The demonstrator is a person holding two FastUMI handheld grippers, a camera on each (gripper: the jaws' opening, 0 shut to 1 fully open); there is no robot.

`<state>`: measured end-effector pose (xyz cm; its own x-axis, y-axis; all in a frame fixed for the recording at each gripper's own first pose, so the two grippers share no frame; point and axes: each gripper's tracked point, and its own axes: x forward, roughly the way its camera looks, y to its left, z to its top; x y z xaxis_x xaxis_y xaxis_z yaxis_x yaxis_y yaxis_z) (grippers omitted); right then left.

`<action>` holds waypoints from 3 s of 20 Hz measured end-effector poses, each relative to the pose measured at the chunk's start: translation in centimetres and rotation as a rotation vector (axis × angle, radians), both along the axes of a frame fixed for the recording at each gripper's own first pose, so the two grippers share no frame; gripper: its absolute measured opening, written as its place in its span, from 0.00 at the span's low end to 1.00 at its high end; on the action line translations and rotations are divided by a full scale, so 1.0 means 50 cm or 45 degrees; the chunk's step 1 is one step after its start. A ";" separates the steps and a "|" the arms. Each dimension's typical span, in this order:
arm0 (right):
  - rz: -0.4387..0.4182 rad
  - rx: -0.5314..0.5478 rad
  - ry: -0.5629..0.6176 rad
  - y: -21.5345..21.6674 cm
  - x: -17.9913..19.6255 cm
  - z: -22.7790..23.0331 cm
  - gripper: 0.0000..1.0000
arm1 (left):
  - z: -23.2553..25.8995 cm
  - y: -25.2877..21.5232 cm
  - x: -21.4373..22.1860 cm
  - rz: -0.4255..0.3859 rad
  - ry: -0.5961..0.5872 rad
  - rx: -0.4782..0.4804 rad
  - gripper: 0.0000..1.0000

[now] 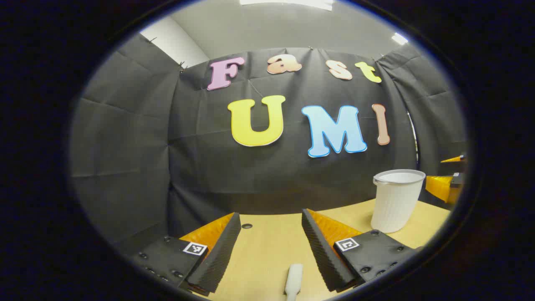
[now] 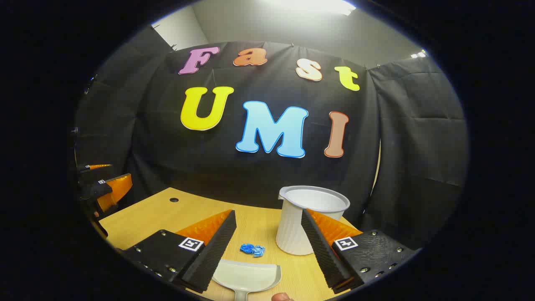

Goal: Pick up the small broom and dustpan from the desktop, sweep the trash into the dustpan with the broom, and then empty the trash into the garbage bin.

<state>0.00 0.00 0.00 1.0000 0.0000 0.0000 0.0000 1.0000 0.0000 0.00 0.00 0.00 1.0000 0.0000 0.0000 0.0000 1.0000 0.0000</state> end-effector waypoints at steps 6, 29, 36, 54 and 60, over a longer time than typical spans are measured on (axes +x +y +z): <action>0.036 -0.003 0.037 0.008 0.000 -0.027 0.98 | -0.013 -0.020 0.002 -0.016 0.027 0.027 0.92; 0.074 0.152 0.443 0.049 -0.030 -0.207 0.98 | -0.100 -0.061 -0.023 -0.121 0.127 0.072 1.00; 0.088 0.194 0.638 0.061 -0.041 -0.286 0.98 | -0.231 -0.080 -0.039 -0.186 0.349 0.094 0.96; 0.117 0.191 1.107 0.078 -0.089 -0.461 0.99 | -0.534 -0.098 -0.083 -0.313 1.036 0.137 1.00; 0.173 0.122 1.247 0.097 -0.097 -0.512 0.98 | -0.585 -0.086 -0.084 -0.320 1.172 0.142 1.00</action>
<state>-4.83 4.83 -25.61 0.5502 0.1576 -0.8201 -0.0710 0.9873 0.1421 -4.21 -4.30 -29.27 0.5786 -0.1668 -0.7984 0.2615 0.9651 -0.0121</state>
